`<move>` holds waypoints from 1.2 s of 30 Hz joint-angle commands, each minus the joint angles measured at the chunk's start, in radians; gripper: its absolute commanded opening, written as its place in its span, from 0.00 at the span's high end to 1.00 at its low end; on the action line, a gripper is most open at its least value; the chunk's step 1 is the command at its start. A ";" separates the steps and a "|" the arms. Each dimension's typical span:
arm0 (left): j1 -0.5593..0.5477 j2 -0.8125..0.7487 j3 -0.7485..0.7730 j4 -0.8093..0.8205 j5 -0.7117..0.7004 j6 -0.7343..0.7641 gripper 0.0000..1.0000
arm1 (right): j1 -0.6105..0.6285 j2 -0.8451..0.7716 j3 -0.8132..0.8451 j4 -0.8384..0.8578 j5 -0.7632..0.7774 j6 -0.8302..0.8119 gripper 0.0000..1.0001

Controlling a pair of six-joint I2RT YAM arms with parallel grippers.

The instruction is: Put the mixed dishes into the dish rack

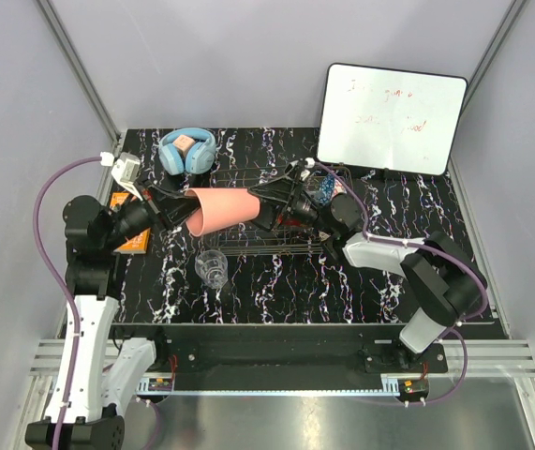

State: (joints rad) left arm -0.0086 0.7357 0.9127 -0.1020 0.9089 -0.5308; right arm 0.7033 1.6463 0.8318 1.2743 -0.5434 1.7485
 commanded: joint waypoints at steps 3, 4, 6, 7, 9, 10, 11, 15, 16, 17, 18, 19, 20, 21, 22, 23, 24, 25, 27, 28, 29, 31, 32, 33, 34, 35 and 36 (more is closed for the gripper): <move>0.007 -0.007 -0.029 0.147 0.048 -0.035 1.00 | 0.004 0.015 0.026 0.283 0.006 0.081 0.00; 0.007 -0.007 -0.034 0.143 0.048 -0.034 1.00 | 0.004 0.017 0.038 0.283 0.003 0.082 0.00; 0.007 -0.007 -0.049 0.143 0.047 -0.032 1.00 | 0.005 0.027 0.052 0.283 -0.012 0.083 0.00; 0.007 -0.009 -0.055 0.145 0.044 -0.034 1.00 | 0.005 0.030 0.059 0.283 -0.012 0.083 0.00; 0.007 -0.010 -0.083 0.150 0.042 -0.031 1.00 | 0.007 0.035 0.066 0.280 -0.015 0.086 0.00; 0.007 -0.012 -0.087 0.140 0.030 -0.022 1.00 | 0.007 0.037 0.067 0.280 -0.018 0.085 0.00; 0.007 -0.012 -0.098 0.137 0.024 0.003 1.00 | 0.009 0.038 0.069 0.280 -0.018 0.083 0.00; 0.007 -0.001 -0.120 0.159 0.002 0.006 1.00 | 0.027 0.024 0.076 0.235 -0.041 0.042 0.00; 0.007 0.002 -0.123 0.166 -0.001 0.005 1.00 | 0.030 0.026 0.079 0.232 -0.038 0.039 0.00; 0.007 0.005 -0.123 0.165 -0.002 0.015 1.00 | 0.032 0.026 0.079 0.234 -0.039 0.036 0.00; 0.007 0.005 -0.123 0.165 -0.004 0.017 1.00 | 0.033 0.030 0.082 0.228 -0.044 0.031 0.00; 0.009 0.007 -0.123 0.166 -0.005 0.020 1.00 | 0.041 0.033 0.085 0.223 -0.049 0.029 0.00; 0.007 0.007 -0.121 0.170 -0.005 0.022 1.00 | 0.045 0.035 0.086 0.215 -0.052 0.028 0.00; 0.007 0.007 -0.120 0.173 -0.007 0.020 1.00 | 0.051 0.041 0.082 0.209 -0.053 0.020 0.00; 0.007 0.008 -0.118 0.180 -0.007 0.017 1.00 | 0.061 0.043 0.082 0.208 -0.053 0.017 0.00; 0.007 0.010 -0.118 0.186 -0.008 0.011 1.00 | 0.064 0.047 0.082 0.206 -0.053 0.016 0.00; 0.009 0.008 -0.120 0.189 -0.007 0.011 1.00 | 0.067 0.055 0.084 0.204 -0.055 0.016 0.00; 0.027 0.010 -0.121 0.191 -0.010 0.011 1.00 | 0.068 0.058 0.090 0.204 -0.056 0.016 0.00; 0.030 0.008 -0.126 0.189 -0.010 0.018 1.00 | 0.073 0.061 0.098 0.200 -0.062 0.011 0.00; 0.030 0.008 -0.126 0.185 -0.008 0.022 1.00 | 0.073 0.061 0.104 0.195 -0.063 0.008 0.04; 0.032 0.008 -0.129 0.183 -0.010 0.028 1.00 | 0.074 0.060 0.105 0.192 -0.064 0.002 0.08; 0.030 0.007 -0.132 0.180 -0.005 0.029 1.00 | 0.074 0.060 0.113 0.186 -0.070 -0.001 0.19; 0.032 0.005 -0.135 0.177 -0.005 0.032 1.00 | 0.073 0.060 0.115 0.186 -0.072 -0.001 0.32; 0.032 0.004 -0.140 0.174 -0.002 0.034 1.00 | 0.073 0.061 0.116 0.183 -0.073 -0.001 0.38; 0.032 0.002 -0.140 0.167 0.001 0.037 1.00 | 0.071 0.060 0.116 0.183 -0.073 -0.006 0.42; 0.033 0.001 -0.144 0.163 0.004 0.040 1.00 | 0.073 0.056 0.116 0.175 -0.073 -0.013 0.46; 0.033 -0.002 -0.147 0.160 0.013 0.041 1.00 | 0.073 0.056 0.116 0.169 -0.073 -0.020 0.47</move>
State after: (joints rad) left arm 0.0196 0.7456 0.7872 0.0315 0.9066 -0.5240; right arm 0.7708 1.7096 0.8955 1.2907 -0.6022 1.7557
